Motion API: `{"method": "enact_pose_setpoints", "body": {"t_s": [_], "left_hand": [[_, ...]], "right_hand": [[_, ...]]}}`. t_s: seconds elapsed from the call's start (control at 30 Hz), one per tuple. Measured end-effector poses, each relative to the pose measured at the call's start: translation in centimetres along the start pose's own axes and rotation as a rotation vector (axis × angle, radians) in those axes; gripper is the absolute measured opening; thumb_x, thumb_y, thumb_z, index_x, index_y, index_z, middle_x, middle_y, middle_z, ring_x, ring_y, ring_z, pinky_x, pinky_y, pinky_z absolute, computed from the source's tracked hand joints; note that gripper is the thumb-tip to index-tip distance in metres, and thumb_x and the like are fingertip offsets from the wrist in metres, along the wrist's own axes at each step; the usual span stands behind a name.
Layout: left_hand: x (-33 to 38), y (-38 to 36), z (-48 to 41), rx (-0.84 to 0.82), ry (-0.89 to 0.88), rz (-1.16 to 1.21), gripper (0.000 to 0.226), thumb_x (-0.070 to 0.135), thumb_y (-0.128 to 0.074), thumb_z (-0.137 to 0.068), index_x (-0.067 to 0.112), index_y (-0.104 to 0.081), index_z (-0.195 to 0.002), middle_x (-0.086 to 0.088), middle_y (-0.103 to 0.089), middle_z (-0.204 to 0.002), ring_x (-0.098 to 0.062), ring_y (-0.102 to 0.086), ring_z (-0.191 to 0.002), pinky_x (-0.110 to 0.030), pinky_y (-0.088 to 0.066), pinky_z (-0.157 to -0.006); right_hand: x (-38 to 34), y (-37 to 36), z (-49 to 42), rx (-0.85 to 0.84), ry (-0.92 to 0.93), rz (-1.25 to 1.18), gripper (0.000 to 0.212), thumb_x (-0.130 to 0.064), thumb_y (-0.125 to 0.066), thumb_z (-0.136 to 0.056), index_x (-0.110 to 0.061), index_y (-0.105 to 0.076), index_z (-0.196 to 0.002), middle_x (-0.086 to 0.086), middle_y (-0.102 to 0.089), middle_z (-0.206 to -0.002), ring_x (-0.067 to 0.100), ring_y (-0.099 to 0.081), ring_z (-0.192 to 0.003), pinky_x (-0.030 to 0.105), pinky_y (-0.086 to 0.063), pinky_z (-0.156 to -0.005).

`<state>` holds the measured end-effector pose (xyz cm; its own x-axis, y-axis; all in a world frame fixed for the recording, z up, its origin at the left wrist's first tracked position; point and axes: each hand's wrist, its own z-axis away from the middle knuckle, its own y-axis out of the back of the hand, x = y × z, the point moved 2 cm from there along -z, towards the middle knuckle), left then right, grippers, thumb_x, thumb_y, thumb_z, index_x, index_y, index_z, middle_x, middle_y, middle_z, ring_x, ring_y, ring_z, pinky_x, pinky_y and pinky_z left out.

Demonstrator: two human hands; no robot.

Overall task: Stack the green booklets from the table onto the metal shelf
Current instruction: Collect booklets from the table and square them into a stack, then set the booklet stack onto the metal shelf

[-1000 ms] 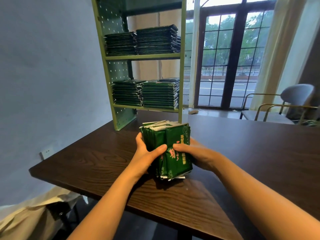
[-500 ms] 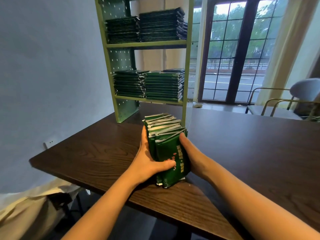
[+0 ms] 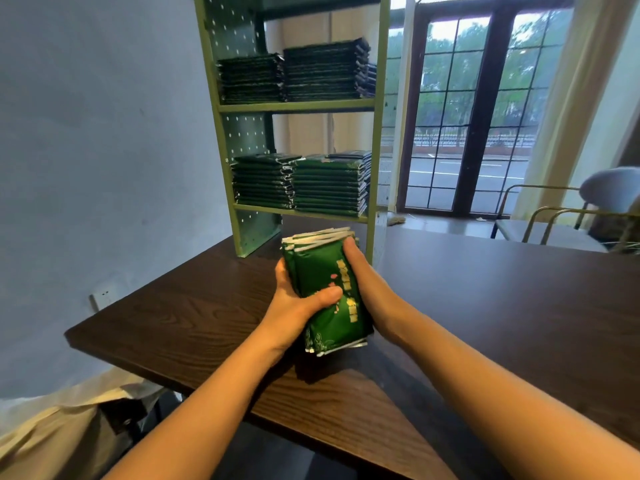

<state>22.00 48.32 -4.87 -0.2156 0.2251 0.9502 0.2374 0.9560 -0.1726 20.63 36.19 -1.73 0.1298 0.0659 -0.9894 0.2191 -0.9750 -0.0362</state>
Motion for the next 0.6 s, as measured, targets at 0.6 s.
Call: {"method": "enact_pose_setpoints", "body": {"t_s": [0.6], "left_hand": [[22.0, -3.6, -7.6, -0.028, -0.046, 0.509, 0.052, 0.034, -0.064, -0.08, 0.01, -0.06, -0.125, -0.018, -0.064, -0.123, -0.031, -0.064, -0.1, -0.042, -0.055, -0.085]], "right_hand": [[-23.5, -1.4, -3.8, 0.136, 0.56, 0.492, 0.017, -0.033, -0.047, -0.096, -0.026, -0.062, -0.101, -0.002, -0.065, -0.101, 0.011, -0.06, -0.095, 0.028, -0.047, -0.086]]}}
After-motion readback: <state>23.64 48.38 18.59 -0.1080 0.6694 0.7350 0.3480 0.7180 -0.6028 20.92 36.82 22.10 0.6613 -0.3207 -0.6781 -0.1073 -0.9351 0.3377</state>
